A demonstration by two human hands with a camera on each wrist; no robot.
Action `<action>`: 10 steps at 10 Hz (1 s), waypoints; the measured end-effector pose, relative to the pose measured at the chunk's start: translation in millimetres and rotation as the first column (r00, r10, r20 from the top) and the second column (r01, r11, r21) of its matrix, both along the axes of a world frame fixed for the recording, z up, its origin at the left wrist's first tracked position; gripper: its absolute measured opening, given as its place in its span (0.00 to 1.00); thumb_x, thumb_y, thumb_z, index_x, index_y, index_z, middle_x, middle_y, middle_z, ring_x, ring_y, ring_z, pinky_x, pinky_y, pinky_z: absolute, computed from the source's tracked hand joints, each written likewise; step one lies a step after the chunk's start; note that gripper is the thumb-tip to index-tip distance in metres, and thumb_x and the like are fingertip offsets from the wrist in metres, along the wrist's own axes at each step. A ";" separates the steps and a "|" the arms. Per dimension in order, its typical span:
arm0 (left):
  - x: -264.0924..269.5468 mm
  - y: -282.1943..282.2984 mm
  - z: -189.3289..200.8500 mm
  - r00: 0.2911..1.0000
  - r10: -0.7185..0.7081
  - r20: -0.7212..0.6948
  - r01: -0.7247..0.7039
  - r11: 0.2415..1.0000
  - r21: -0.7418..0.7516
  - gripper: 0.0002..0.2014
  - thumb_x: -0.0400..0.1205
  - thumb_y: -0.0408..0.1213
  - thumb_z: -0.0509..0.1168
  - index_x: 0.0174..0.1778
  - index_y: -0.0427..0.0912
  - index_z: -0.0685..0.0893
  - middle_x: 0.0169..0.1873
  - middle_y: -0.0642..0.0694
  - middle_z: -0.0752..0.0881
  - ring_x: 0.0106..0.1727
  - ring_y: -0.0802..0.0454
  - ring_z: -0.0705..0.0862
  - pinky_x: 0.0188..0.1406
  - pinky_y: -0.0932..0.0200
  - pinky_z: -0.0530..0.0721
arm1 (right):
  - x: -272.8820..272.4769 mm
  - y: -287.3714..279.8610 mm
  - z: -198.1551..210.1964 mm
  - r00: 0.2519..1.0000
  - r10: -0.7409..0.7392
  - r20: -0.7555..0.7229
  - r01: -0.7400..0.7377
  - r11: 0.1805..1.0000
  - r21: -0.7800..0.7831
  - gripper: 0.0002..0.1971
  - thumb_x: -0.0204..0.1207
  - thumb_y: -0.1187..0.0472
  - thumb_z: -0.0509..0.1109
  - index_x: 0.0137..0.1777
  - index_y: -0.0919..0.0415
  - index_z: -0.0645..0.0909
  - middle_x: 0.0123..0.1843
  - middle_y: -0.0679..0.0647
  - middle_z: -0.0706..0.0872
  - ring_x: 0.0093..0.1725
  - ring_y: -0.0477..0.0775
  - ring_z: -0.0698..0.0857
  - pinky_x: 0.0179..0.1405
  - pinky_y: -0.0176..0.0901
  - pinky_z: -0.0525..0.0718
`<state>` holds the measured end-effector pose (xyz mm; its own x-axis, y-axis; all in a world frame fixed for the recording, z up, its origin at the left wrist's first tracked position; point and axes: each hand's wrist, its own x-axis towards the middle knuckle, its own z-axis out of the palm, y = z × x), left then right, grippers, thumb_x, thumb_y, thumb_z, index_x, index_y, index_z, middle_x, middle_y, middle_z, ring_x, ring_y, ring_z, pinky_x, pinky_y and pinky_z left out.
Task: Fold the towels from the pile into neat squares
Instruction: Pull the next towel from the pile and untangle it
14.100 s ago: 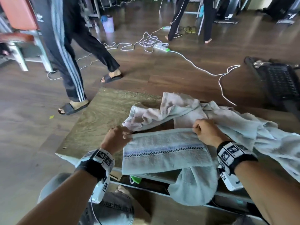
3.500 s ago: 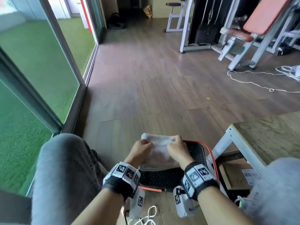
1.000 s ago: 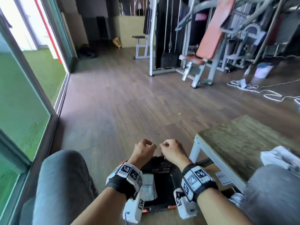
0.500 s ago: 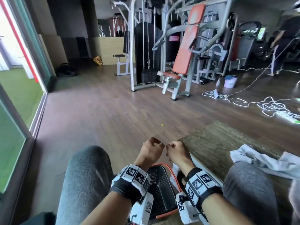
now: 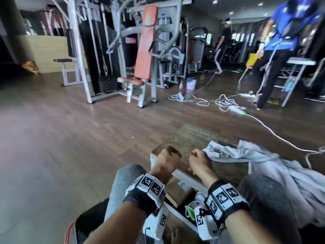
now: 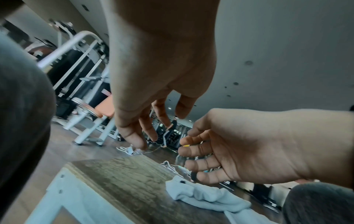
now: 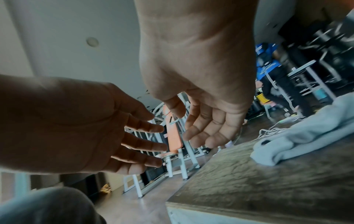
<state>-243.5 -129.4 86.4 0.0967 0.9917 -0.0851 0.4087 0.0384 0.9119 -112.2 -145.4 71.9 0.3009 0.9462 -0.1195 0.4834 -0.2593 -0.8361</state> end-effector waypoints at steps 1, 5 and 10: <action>37.3 6.6 -4.2 0.993 -0.115 0.037 0.116 0.993 -0.026 0.10 0.72 0.42 0.66 0.45 0.43 0.87 0.50 0.37 0.90 0.55 0.38 0.87 0.46 0.55 0.83 | 29.3 -11.2 1.2 0.997 -0.082 0.002 0.082 0.996 -0.037 0.16 0.68 0.51 0.55 0.50 0.50 0.79 0.51 0.55 0.90 0.51 0.63 0.89 0.48 0.53 0.84; 147.9 6.6 -32.4 0.885 -0.465 -0.006 0.464 0.884 -0.060 0.10 0.79 0.39 0.63 0.51 0.39 0.84 0.47 0.41 0.88 0.53 0.42 0.87 0.53 0.53 0.83 | 131.9 -50.2 -9.2 0.961 -0.267 0.074 0.277 0.927 -0.252 0.32 0.69 0.52 0.56 0.76 0.55 0.72 0.65 0.55 0.83 0.58 0.59 0.84 0.51 0.48 0.82; 214.2 95.6 -88.0 0.602 -0.409 -0.686 0.479 0.872 -0.100 0.28 0.82 0.44 0.60 0.80 0.58 0.64 0.85 0.47 0.38 0.84 0.34 0.44 0.77 0.34 0.62 | 214.9 -29.9 -32.1 0.974 0.003 0.226 0.060 0.961 -0.270 0.11 0.86 0.48 0.59 0.53 0.53 0.78 0.49 0.52 0.85 0.49 0.53 0.85 0.51 0.51 0.83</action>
